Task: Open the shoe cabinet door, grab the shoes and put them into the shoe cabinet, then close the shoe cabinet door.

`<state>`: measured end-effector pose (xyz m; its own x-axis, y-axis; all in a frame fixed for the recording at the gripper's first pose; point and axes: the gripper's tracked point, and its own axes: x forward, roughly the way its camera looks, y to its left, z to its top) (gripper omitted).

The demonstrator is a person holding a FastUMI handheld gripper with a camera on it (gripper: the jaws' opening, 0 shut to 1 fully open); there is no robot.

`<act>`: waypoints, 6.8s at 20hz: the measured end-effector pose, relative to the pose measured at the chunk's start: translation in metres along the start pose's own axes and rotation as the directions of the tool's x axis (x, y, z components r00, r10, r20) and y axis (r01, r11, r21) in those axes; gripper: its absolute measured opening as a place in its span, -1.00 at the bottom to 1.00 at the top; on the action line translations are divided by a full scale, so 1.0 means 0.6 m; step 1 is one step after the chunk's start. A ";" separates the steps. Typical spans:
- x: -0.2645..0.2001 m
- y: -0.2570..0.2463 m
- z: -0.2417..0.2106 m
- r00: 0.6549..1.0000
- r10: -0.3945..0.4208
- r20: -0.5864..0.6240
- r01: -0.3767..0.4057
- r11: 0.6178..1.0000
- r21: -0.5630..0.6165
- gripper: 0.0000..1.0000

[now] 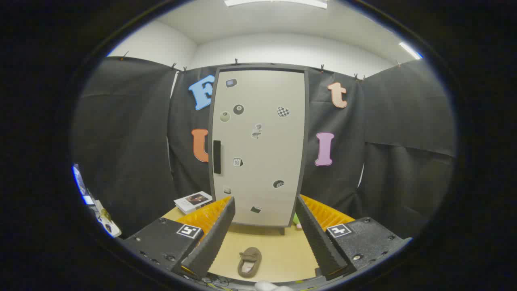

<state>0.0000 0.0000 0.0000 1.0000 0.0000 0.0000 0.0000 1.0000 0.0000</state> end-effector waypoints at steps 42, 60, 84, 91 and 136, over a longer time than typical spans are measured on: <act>0.568 0.300 0.053 0.994 0.103 -0.031 -0.102 0.995 0.018 0.81; 0.441 0.274 0.026 0.978 0.203 -0.054 -0.202 0.979 0.025 -0.41; 0.058 -0.177 -0.040 0.995 -0.079 -0.063 0.079 0.997 -0.002 -0.84; 0.060 -0.271 -0.045 0.992 -0.113 -0.055 0.114 0.993 0.009 -0.92; 0.243 0.153 -0.746 0.797 0.121 -0.592 -0.046 0.989 0.140 0.60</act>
<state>0.1460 0.0920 -0.4476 0.7971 0.1209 -0.5917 -0.0464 0.9891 0.1396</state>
